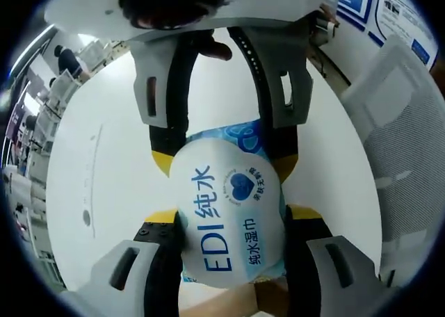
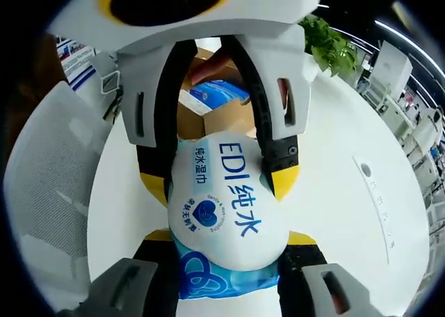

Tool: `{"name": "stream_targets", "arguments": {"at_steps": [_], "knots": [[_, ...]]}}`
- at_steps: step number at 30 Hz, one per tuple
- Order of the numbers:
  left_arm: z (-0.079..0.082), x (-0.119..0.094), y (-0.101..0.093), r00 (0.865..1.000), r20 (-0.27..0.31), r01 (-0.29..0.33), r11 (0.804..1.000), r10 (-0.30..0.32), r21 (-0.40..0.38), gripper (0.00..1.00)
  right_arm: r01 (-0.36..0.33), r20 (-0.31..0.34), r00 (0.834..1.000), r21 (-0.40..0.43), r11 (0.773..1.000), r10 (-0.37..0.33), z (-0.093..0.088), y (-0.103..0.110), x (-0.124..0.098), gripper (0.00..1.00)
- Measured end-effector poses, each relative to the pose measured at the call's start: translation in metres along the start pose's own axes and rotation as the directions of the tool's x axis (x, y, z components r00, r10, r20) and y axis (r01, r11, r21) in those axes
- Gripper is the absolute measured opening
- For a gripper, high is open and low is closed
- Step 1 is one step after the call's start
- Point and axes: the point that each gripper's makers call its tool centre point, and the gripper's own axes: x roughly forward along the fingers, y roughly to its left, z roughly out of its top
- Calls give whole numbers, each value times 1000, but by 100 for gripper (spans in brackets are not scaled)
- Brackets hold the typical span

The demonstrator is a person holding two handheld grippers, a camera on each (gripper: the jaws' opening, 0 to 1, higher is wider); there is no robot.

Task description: Operate the shoe box by opening the lid, removing the specified soft item, and placing it in the target area until the item is outside and the box remains undamaged.

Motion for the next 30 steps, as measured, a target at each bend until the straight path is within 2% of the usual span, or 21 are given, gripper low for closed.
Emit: {"name": "stream_targets", "arguments": {"at_steps": [9, 30], "knots": [[-5, 11, 4, 1000, -11, 8, 1000, -8, 3, 58, -6, 3, 1000, 10, 1000, 6, -8, -5, 9, 52], [-11, 30, 5, 999, -21, 25, 1000, -25, 9, 58, -22, 7, 1000, 29, 999, 22, -15, 5, 18, 53]]}}
